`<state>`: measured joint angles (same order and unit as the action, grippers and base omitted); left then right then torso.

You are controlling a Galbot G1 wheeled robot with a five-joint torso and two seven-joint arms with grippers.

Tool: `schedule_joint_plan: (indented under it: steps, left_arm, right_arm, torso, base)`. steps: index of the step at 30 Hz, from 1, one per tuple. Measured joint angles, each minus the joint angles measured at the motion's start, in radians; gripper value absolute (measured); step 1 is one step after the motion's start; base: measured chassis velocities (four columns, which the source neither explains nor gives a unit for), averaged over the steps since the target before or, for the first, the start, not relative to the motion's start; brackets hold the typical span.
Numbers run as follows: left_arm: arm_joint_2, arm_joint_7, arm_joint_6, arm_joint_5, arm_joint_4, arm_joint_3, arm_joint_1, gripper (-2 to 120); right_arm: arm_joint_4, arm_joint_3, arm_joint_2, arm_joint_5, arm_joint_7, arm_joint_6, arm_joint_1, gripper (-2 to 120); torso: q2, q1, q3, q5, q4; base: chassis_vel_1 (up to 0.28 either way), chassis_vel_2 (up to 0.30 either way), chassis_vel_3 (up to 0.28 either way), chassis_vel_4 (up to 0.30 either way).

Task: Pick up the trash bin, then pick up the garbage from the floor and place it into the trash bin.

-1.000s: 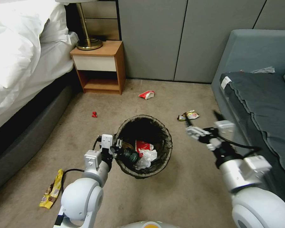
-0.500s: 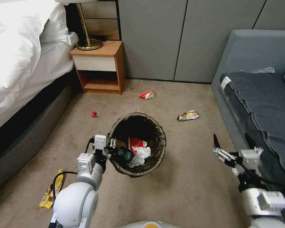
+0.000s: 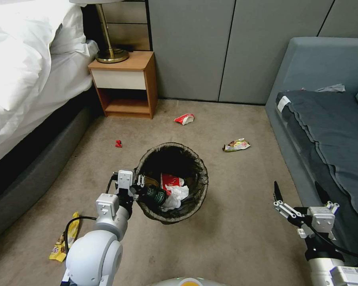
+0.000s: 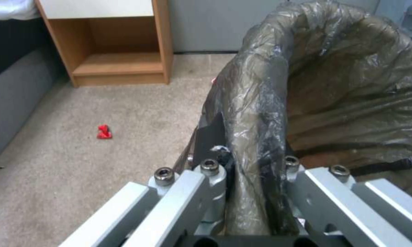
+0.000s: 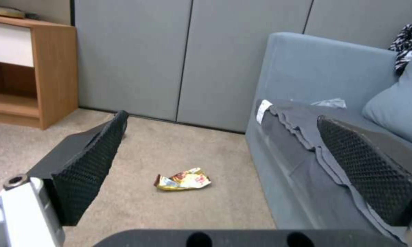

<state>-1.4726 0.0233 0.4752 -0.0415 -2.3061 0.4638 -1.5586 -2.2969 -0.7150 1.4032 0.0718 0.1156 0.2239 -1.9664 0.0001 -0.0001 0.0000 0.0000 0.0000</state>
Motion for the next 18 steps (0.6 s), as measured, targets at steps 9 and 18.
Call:
schedule_joint_plan:
  steps: [9,18]
  left_arm:
    - [-0.003,0.001,-0.002,0.002,0.0,-0.003,-0.003,5]
    - [-0.003,0.003,-0.003,0.004,0.007,-0.008,0.001,5]
  right_arm:
    - [0.01,0.019,-0.001,0.0,0.011,-0.005,0.002,100]
    - [0.018,0.043,-0.003,-0.009,0.021,-0.009,0.004,100]
  torso:
    - [0.0,0.0,0.0,0.0,0.0]
    - [0.0,0.0,0.0,0.0,-0.0001]
  base:
    - [-0.112,0.101,0.094,-0.1]
    - [-0.1,0.101,0.102,-0.104]
